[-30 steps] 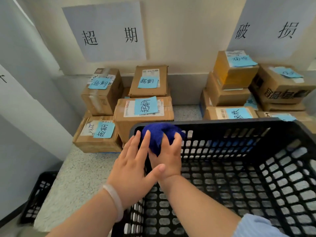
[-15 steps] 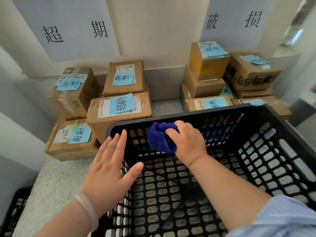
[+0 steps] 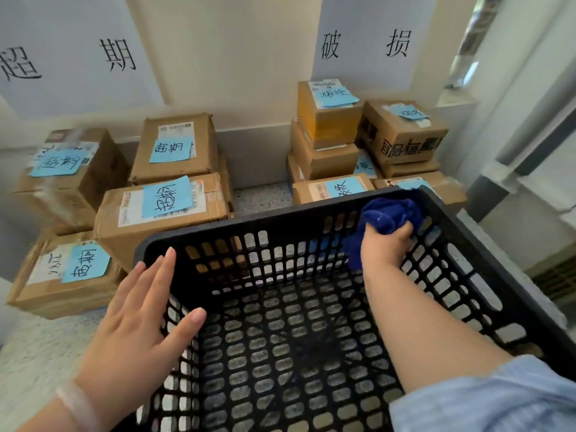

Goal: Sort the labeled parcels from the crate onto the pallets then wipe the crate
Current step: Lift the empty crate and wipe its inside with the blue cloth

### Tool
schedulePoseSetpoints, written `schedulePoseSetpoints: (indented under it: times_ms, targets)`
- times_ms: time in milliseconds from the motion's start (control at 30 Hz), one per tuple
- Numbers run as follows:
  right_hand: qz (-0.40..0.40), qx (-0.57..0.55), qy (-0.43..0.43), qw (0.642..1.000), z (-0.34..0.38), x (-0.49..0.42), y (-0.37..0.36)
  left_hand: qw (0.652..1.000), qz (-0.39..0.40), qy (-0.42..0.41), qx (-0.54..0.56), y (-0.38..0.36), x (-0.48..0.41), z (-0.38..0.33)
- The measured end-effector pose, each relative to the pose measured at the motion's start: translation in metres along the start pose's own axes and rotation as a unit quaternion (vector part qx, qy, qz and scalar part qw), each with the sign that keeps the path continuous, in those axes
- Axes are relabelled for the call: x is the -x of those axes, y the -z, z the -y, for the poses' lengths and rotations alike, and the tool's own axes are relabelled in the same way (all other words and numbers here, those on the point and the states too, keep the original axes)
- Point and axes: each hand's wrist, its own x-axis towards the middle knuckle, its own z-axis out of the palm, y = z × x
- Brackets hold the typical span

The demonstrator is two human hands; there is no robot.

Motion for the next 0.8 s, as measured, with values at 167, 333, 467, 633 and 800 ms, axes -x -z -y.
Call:
schedulePoseSetpoints:
  times_ms: [167,333,467,633,800]
  targets:
    - [-0.013,-0.075,-0.065,0.995,0.009,0.049,-0.038,1.000,-0.002,-0.005,-0.021,0.000,0.000,0.004]
    - [0.015,-0.089,-0.062,0.994,0.012,0.102,-0.068,0.999,-0.008,-0.007,-0.030,-0.004,-0.001,0.009]
    - [0.146,-0.087,-0.050,0.984,0.008,0.164,-0.091,0.999,-0.016,-0.012,-0.044,-0.005,-0.001,0.011]
    - [0.191,-0.037,-0.011,0.981,0.002,0.194,-0.106,0.999,-0.025,-0.019,-0.044,-0.008,-0.002,0.013]
    - [0.269,-0.022,0.002,0.963,-0.002,0.205,-0.101,0.999,-0.029,-0.018,-0.039,-0.010,-0.002,0.015]
